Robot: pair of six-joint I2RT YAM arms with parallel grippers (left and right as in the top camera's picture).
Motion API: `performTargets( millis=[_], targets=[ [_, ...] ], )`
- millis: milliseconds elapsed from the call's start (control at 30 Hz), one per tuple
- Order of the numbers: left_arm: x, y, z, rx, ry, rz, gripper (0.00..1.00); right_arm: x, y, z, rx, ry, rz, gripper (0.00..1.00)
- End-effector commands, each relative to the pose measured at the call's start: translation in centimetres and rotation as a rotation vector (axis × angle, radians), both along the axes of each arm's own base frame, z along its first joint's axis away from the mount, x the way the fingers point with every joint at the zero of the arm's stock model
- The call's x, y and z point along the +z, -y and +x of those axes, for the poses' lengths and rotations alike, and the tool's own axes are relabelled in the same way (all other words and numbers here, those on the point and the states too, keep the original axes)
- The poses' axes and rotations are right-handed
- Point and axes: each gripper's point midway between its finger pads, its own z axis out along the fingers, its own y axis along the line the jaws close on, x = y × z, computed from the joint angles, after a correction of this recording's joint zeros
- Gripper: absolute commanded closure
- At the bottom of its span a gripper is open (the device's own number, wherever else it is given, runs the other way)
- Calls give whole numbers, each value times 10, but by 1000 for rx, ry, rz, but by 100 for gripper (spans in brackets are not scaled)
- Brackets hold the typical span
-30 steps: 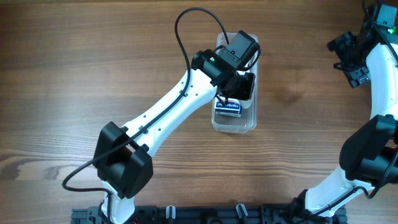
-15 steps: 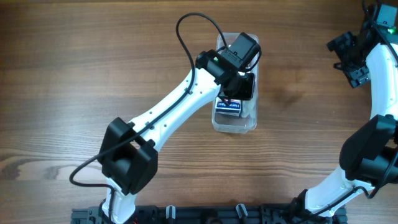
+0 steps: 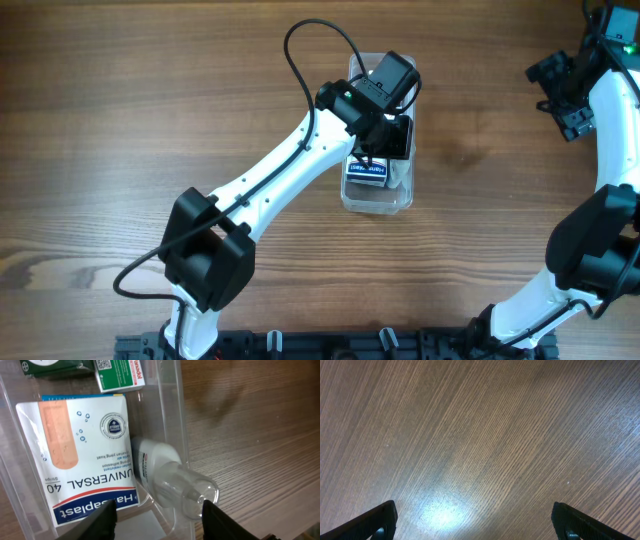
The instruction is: Pack container
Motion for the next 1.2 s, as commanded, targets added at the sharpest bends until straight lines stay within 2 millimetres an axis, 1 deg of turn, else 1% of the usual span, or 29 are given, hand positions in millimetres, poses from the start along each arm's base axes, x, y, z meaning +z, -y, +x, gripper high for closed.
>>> performTargets(
  millis=[0,100,133,200,233,300,367,467,533,600,667,733,800,833,900,1000,1033,1100,1167],
  targets=[
    [37,3,7,-38,111,-37,42,-6,-1,0,-17,-8,8,0],
    [66,-10,14,-11,214,-20,38,-6,-1,0,-17,-8,8,0],
    [77,-17,16,8,248,-11,35,-6,-1,0,-17,-8,8,0],
    [98,-33,18,49,314,18,24,-6,-1,0,-18,-8,8,0],
    [110,-44,18,76,350,41,14,-6,-1,0,-17,-8,8,0],
    [132,-72,13,125,405,94,0,-6,-1,0,-17,-8,8,0],
    [145,-98,1,152,413,146,0,-6,-1,0,-17,-8,8,0],
    [152,-139,-20,189,358,204,0,-6,-1,0,-17,-8,8,0],
    [156,-164,-28,237,325,229,0,-6,-1,0,-17,-8,8,0],
    [163,-186,-29,284,318,231,0,-6,-1,0,-17,-8,8,0],
    [170,-194,-29,296,320,200,0,-6,-1,0,-17,-8,8,0],
    [179,-189,-31,176,352,162,0,-6,-1,0,-17,-8,8,0],
    [190,-182,-39,56,390,117,0,-6,-1,0,-17,-8,8,0],
    [194,-183,-43,36,401,106,0,-6,-1,0,-17,-8,8,0],
    [203,-192,-52,32,418,97,0,-6,-1,0,-17,-8,8,0],
    [217,-215,-72,45,445,105,0,-6,-1,0,-16,-8,8,0],
    [228,-223,-80,67,471,87,0,-6,-1,0,-17,-8,8,0],
    [240,-230,-91,83,507,54,0,-6,-1,0,-17,-8,8,0],
    [247,-235,-100,87,529,42,0,-6,-1,0,-17,-8,8,0]
  ],
)
